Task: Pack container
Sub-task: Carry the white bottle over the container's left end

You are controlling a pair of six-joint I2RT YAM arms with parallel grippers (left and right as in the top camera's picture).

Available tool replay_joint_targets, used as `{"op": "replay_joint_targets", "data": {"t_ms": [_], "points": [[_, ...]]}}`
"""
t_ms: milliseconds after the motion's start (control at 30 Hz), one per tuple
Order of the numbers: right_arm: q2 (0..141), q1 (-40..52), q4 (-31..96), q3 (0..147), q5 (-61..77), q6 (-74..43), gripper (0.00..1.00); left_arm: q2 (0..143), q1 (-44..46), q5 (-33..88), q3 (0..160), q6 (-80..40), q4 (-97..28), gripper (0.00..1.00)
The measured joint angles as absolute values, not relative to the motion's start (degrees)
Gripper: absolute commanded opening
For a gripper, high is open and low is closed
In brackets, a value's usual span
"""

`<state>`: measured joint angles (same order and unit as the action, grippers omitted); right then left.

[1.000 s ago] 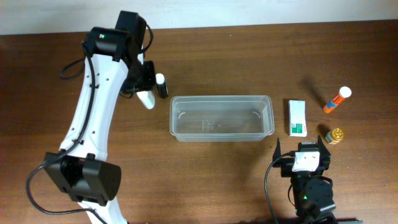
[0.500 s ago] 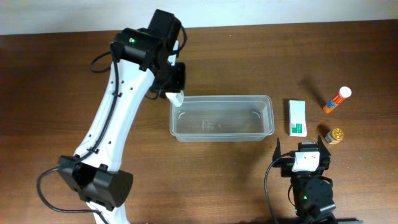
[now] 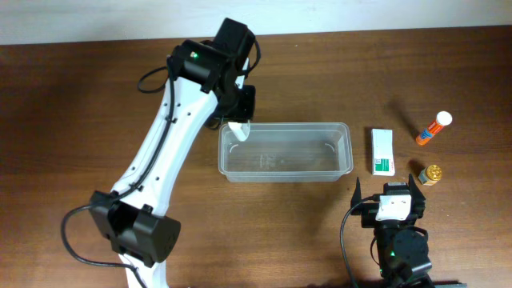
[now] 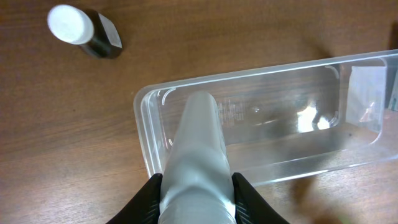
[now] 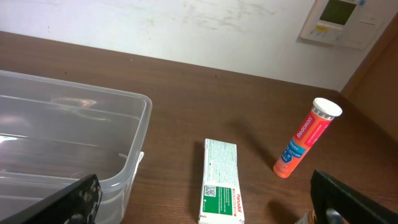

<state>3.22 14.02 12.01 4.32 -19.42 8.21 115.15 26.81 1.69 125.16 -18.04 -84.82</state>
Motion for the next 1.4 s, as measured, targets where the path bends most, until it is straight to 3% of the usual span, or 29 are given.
{"op": "replay_joint_targets", "data": {"t_ms": [733,1400], "points": [[3.22,14.02,12.01,4.29,-19.42,8.16,0.98,118.56,26.98,-1.10,125.01,-23.24,-83.29,0.30],[3.22,14.02,12.01,4.29,-19.42,8.21,0.98,118.61,26.98,-1.13,115.70,-23.66,-75.79,0.30]]}}
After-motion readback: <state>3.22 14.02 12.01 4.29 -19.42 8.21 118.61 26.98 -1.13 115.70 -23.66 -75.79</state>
